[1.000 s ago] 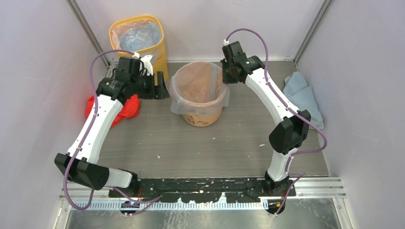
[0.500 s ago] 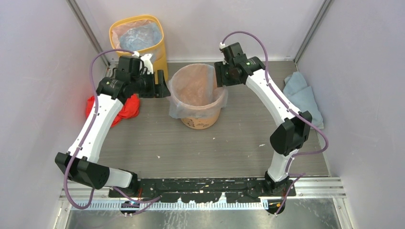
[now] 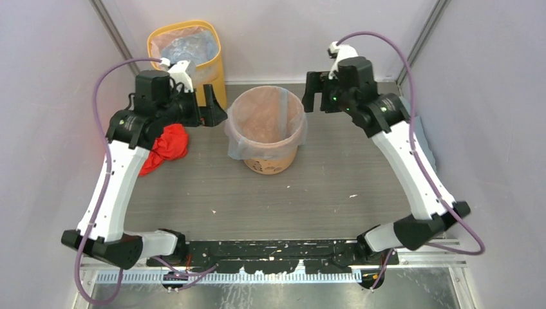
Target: Put the trash bags into the trash bin
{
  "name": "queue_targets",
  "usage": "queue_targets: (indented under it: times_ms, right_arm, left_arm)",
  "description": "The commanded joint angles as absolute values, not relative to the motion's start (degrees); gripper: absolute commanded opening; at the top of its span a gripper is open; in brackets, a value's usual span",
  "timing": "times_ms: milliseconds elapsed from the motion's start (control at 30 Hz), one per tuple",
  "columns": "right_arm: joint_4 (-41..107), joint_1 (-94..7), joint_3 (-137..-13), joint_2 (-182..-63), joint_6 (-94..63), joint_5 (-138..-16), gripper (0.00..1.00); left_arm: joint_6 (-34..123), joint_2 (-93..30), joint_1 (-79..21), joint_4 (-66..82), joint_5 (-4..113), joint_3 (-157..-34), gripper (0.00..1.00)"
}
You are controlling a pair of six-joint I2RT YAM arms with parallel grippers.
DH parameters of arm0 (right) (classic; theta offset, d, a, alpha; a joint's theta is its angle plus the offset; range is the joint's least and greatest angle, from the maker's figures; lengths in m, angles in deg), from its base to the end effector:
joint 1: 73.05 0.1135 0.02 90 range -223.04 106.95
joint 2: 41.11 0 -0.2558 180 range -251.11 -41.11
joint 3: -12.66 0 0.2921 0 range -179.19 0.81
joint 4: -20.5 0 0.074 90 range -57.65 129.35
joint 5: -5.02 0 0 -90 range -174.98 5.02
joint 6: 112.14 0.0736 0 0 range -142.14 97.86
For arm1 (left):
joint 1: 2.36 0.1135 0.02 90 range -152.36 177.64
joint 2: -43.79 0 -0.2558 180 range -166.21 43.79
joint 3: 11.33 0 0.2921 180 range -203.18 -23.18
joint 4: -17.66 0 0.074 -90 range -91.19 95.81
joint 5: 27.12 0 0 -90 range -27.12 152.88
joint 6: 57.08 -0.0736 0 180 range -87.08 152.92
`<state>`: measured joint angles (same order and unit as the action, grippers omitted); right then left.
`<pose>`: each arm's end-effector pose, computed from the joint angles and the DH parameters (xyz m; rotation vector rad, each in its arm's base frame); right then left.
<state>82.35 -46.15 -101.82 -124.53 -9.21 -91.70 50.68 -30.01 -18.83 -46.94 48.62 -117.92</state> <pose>0.3314 0.1585 0.4430 -0.1873 2.1095 0.2928 0.2995 -0.1075 0.4407 0.1263 2.1657 -0.6131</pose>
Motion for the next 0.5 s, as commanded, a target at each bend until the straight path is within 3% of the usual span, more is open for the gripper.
queue_targets:
  times_ms: [0,267,467]
  right_arm:
    - [82.12,-45.9,-102.47,-118.81,-8.98,-93.2,1.0]
    - [83.77,-45.85,-94.03,-106.56,-7.34,-90.79,1.0]
    - [81.44,-43.51,-90.46,-104.58,-3.69,-79.74,1.0]
  left_arm:
    - [50.7,-23.1,-18.47,-49.28,52.67,-123.24,1.0]
    - [49.6,-5.66,-18.52,-54.22,61.88,-118.5,1.0]
    - [50.5,-2.09,-18.53,-51.81,51.09,-114.06,1.0]
